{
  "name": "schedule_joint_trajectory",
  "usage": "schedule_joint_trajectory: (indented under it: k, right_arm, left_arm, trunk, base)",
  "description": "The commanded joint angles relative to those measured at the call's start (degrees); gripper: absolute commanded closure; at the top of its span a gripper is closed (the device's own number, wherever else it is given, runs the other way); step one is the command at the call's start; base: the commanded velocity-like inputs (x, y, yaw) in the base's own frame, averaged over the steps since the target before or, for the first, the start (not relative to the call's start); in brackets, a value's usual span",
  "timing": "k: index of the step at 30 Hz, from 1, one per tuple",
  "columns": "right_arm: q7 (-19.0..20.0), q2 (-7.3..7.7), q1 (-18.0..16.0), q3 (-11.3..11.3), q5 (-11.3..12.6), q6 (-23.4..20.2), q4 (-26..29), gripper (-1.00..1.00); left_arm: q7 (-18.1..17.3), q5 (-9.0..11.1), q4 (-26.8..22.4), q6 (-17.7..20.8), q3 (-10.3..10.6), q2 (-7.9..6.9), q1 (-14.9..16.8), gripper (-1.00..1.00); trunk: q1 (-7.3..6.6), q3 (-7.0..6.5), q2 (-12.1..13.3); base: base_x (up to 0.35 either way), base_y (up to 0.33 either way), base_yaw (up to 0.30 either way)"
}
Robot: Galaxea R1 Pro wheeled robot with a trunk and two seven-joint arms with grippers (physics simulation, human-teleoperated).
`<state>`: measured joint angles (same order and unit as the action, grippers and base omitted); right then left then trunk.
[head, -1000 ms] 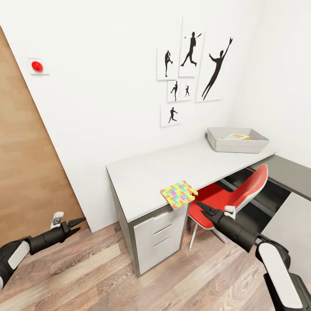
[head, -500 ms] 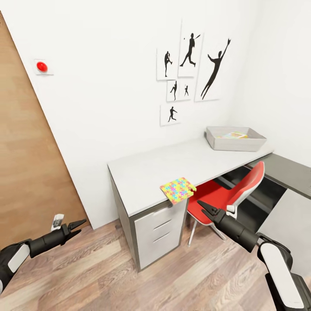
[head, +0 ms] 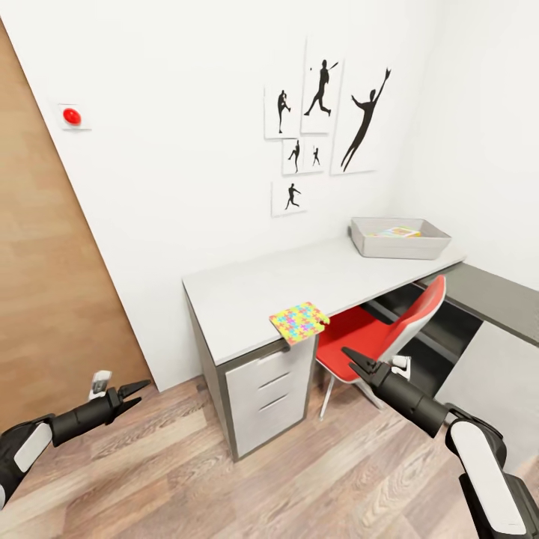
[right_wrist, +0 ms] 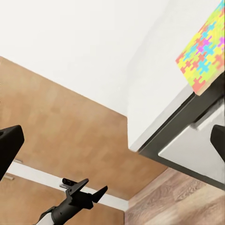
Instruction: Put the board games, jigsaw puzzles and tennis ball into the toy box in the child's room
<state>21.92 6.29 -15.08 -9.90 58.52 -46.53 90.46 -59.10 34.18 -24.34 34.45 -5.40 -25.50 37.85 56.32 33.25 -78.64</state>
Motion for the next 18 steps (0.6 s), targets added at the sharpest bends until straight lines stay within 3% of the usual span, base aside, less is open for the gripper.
schedule_joint_trajectory:
  k: [1,18]
  right_arm:
    - [0.23,-0.02,-0.04,-0.1,-0.07,-0.27,-0.02,-1.0]
    - [0.2,-0.22,-0.04,0.3,-0.07,-0.24,0.05,-1.0]
  left_arm:
    - [-0.1,0.18,0.0,0.44,-0.05,0.0,0.03,-1.0]
    - [-0.14,0.18,0.03,0.44,-0.05,0.01,0.03,-1.0]
  trunk:
    - [0.0,0.05,-0.03]
    - [0.0,0.05,-0.03]
  base:
    - [-0.012,-0.173,0.0]
    - [-0.002,-0.032,0.0]
